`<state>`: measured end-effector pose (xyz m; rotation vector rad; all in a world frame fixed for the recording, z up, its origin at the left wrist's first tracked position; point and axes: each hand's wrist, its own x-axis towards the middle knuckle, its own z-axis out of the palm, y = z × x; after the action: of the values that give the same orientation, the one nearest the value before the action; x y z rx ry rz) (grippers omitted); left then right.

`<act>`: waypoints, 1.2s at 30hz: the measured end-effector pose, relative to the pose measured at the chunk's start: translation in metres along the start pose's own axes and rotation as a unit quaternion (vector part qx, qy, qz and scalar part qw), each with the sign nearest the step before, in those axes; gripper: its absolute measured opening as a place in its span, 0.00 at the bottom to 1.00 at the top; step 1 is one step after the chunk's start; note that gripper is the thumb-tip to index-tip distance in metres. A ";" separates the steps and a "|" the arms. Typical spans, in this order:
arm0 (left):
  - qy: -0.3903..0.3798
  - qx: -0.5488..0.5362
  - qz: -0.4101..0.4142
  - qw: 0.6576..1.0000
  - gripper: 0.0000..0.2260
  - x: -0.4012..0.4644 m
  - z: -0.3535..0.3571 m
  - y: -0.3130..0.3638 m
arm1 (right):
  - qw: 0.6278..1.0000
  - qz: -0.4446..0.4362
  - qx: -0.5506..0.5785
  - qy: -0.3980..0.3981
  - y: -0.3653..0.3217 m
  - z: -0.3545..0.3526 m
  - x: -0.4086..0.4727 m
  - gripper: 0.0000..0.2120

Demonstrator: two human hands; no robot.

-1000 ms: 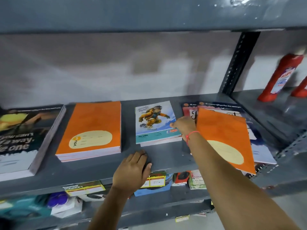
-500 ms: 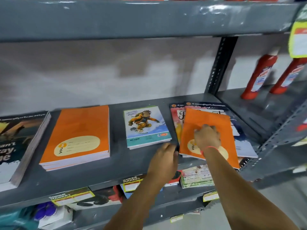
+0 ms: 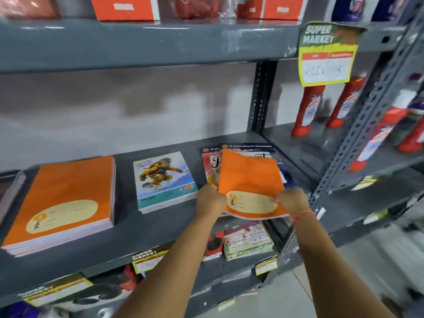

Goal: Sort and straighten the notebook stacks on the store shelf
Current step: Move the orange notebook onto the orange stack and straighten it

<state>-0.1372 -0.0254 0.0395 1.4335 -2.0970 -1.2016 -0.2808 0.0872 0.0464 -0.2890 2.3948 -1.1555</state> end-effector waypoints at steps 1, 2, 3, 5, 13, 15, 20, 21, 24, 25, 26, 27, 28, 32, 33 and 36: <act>0.003 0.005 0.008 1.000 0.04 -0.003 -0.004 0.003 | 1.000 -0.002 0.017 0.002 -0.002 -0.001 0.001 0.19; 0.003 0.007 0.017 1.000 0.04 -0.005 -0.007 0.006 | 0.999 -0.001 0.032 0.005 -0.006 -0.003 0.000 0.20; 0.002 0.002 0.022 1.000 0.06 -0.006 -0.010 0.010 | 0.999 -0.004 0.046 0.005 -0.009 -0.007 0.001 0.20; 0.022 -0.019 0.020 0.999 0.12 -0.012 -0.030 0.011 | 0.998 -0.026 0.052 -0.022 -0.022 -0.006 -0.004 0.15; 0.131 -0.087 0.021 0.987 0.06 -0.024 -0.161 -0.037 | 0.970 -0.189 0.083 -0.131 -0.107 0.080 -0.065 0.06; 0.172 -0.089 -0.010 0.981 0.10 -0.026 -0.205 -0.067 | 0.962 -0.212 0.065 -0.156 -0.127 0.123 -0.092 0.04; 0.229 -0.102 -0.067 0.966 0.05 -0.034 -0.282 -0.138 | 0.947 -0.250 0.004 -0.201 -0.154 0.222 -0.153 0.07; 0.237 -0.106 -0.075 0.963 0.05 -0.036 -0.295 -0.152 | 0.944 -0.253 -0.011 -0.210 -0.158 0.239 -0.164 0.07; 0.233 -0.117 -0.104 0.960 0.04 -0.036 -0.317 -0.186 | 0.945 -0.245 -0.020 -0.217 -0.164 0.273 -0.183 0.05; 0.232 -0.124 -0.113 0.958 0.06 -0.034 -0.320 -0.194 | 0.946 -0.238 -0.025 -0.220 -0.162 0.281 -0.185 0.04; 0.231 -0.127 -0.121 0.957 0.07 -0.033 -0.323 -0.202 | 0.947 -0.232 -0.034 -0.221 -0.159 0.289 -0.186 0.04; 0.233 -0.124 -0.128 0.956 0.06 -0.032 -0.323 -0.206 | 0.950 -0.213 -0.040 -0.226 -0.151 0.295 -0.184 0.06; 0.235 -0.114 -0.134 0.956 0.02 -0.031 -0.323 -0.211 | 0.953 -0.174 -0.046 -0.244 -0.142 0.300 -0.184 0.07; 0.218 -0.072 -0.143 0.963 0.09 -0.025 -0.324 -0.231 | 0.952 -0.169 -0.107 -0.230 -0.131 0.305 -0.188 0.12; 0.205 -0.061 -0.145 0.966 0.10 -0.025 -0.326 -0.233 | 0.949 -0.211 -0.120 -0.203 -0.136 0.304 -0.190 0.11; 0.140 0.031 -0.153 0.978 0.11 -0.024 -0.336 -0.230 | 0.932 -0.263 -0.178 -0.173 -0.144 0.299 -0.199 0.17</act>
<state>0.2361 -0.1888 0.0608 1.8857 -1.7841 -0.9712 0.0378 -0.1318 0.0601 -1.2079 2.2463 -0.7661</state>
